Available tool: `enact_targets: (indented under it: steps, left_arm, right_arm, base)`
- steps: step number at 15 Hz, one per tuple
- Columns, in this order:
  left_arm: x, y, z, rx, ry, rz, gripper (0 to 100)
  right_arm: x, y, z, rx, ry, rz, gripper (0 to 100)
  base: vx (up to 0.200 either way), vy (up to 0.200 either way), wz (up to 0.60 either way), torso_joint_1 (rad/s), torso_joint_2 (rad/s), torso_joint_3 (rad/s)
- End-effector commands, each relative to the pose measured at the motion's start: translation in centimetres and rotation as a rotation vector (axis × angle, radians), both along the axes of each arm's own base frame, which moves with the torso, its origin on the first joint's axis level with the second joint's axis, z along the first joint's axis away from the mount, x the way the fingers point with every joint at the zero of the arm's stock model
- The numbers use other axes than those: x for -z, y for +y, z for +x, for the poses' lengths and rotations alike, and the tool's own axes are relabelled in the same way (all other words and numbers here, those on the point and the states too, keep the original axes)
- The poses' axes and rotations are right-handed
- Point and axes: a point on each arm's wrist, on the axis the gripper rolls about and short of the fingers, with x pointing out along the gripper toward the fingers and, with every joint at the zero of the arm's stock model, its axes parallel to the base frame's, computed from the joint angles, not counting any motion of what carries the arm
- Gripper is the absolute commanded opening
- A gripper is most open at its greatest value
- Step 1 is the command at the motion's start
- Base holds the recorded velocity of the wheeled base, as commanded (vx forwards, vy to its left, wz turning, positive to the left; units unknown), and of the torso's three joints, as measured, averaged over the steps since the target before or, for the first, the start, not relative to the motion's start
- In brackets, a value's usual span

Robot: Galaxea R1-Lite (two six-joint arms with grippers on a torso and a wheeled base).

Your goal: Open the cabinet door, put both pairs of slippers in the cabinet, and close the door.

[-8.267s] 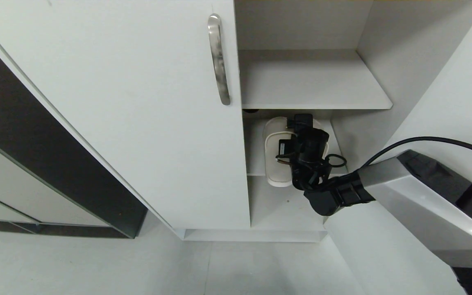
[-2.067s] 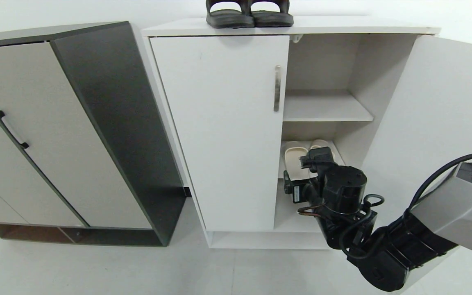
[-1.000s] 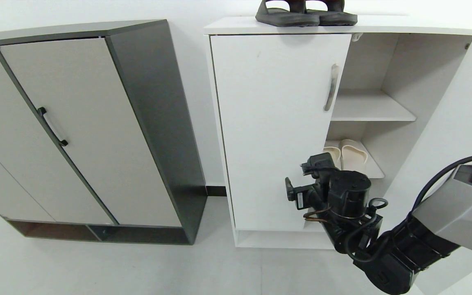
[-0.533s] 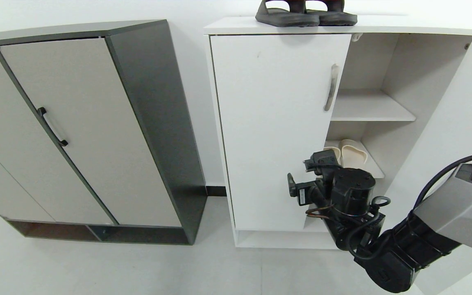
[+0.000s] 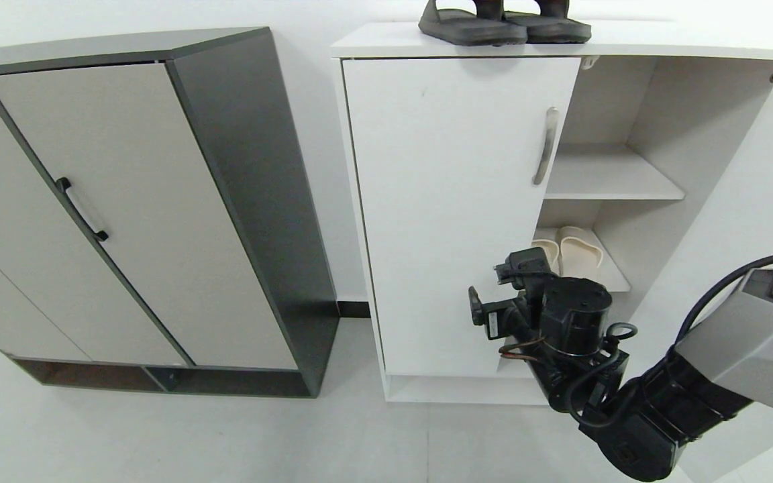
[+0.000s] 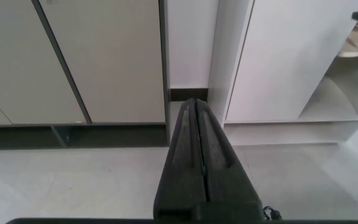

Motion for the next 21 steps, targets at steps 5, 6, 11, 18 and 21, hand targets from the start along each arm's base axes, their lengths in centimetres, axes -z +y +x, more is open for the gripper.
enact_targets:
  steps: [5,6,11,18,21]
  left_arm:
    - [-0.02,0.0,0.01,0.0,0.0,-0.001,0]
    - [-0.02,0.0,0.01,0.0,0.0,-0.001,0]
    - [-0.02,0.0,0.01,0.0,0.0,0.001,0]
    - [-0.02,0.0,0.01,0.0,0.0,0.001,0]
    - [-0.02,0.0,0.01,0.0,0.0,-0.001,0]
  right_arm:
    - [0.14,-0.11,0.07,0.003,0.003,-0.003,100]
    - [0.42,-0.01,0.18,0.003,0.008,-0.007,100]
    - [0.67,0.04,0.16,0.003,0.012,-0.01,100]
    - [0.72,0.01,0.21,0.005,0.013,-0.011,100]
    - [0.82,0.01,0.12,0.003,0.016,-0.014,100]
  base:
    - [0.0,0.0,0.0,0.072,-0.5,-0.36]
    - [0.0,0.0,0.0,0.119,-0.46,-0.344]
    - [0.0,0.0,0.0,0.141,-0.46,-0.325]
    - [0.0,0.0,0.0,0.184,-0.49,-0.316]
    - [0.0,0.0,0.0,0.211,-0.52,-0.312]
